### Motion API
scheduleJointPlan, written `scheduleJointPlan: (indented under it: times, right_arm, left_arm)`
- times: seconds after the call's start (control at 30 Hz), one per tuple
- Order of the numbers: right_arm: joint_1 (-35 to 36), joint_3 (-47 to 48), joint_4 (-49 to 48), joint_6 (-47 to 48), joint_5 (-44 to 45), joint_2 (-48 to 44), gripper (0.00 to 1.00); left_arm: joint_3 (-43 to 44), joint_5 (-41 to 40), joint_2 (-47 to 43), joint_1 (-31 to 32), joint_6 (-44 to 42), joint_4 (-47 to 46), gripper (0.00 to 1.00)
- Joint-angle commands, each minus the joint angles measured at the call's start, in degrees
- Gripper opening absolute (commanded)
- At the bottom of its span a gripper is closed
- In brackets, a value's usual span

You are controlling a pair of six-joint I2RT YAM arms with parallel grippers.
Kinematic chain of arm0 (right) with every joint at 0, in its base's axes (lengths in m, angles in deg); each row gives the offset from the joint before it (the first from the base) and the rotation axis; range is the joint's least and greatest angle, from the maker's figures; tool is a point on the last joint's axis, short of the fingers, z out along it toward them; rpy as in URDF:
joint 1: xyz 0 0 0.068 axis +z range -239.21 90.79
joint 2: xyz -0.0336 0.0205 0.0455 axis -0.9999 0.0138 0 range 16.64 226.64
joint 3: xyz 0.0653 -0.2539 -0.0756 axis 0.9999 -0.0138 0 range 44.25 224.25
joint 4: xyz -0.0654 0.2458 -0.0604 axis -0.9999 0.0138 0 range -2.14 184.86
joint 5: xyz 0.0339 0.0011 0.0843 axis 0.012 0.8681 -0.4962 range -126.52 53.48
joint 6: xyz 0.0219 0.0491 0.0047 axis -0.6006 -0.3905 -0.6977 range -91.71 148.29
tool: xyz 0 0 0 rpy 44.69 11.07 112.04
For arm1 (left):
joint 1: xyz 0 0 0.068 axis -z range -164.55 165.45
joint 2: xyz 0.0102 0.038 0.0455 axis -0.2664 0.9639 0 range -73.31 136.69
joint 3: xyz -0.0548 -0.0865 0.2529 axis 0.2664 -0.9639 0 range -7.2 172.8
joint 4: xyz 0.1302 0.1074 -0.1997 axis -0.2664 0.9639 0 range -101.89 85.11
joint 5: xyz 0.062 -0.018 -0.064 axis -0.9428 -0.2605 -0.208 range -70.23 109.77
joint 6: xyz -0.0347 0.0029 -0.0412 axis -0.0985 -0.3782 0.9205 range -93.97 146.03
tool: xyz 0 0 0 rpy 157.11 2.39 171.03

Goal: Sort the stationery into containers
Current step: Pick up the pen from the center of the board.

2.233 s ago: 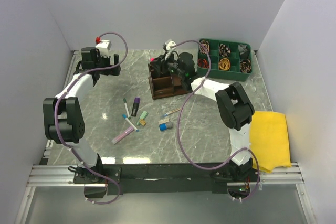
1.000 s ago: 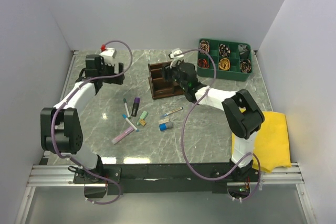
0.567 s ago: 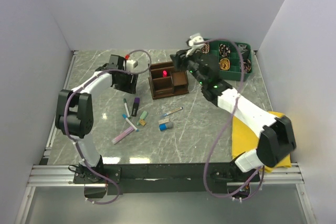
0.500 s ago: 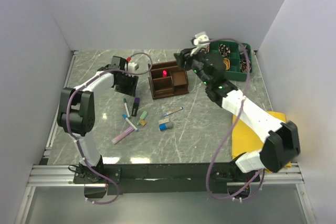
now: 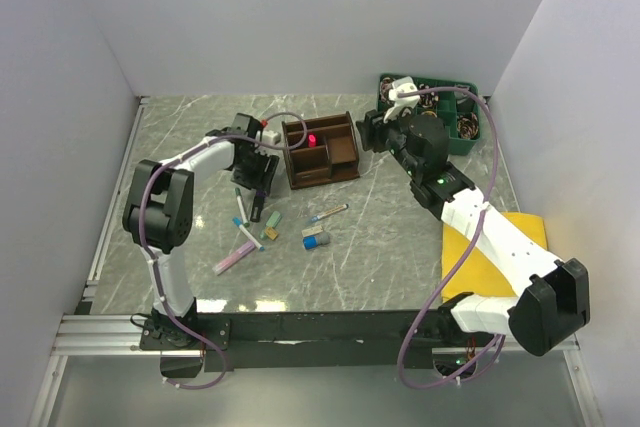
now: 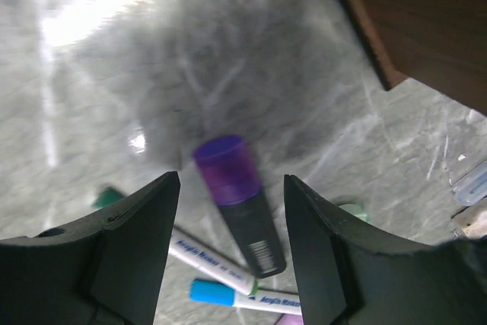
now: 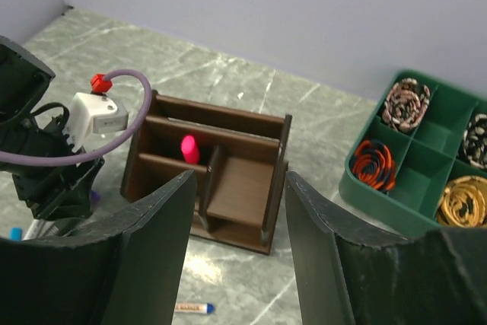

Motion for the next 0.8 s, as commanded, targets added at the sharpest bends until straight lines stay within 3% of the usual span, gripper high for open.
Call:
scheduleJointPlan:
  times: [0.0,0.17,0.43,0.57,0.77]
  right_arm:
    - [-1.16,-0.66,-0.32,0.13,0.17,-2.91,0.58]
    - [-1.60,-0.93,0.20,0.04,-0.01,-3.70,0.58]
    - [-1.87,-0.67,0.73,0.74,0.17,-3.09,0.58]
    - [-1.95,-0.14,1.08,2.75,0.78,-2.56,0.58]
    - [-2.83,0.12,1.61,4.26,2.10,-2.29,0.57]
  left_arm:
    - [1.44,-1.25,0.95,1.00,0.70,0.99,0.62]
    - [0.65,-3.89,1.74,1.00,1.40,0.90,0.59]
    - [0.91,-3.63,4.02,1.00,1.32,0.37,0.26]
    - [3.53,3.63,3.94,0.57,-0.34,1.34,0.03]
    - [11.89,19.09,-1.94,-2.07,-5.25,3.98,0.01]
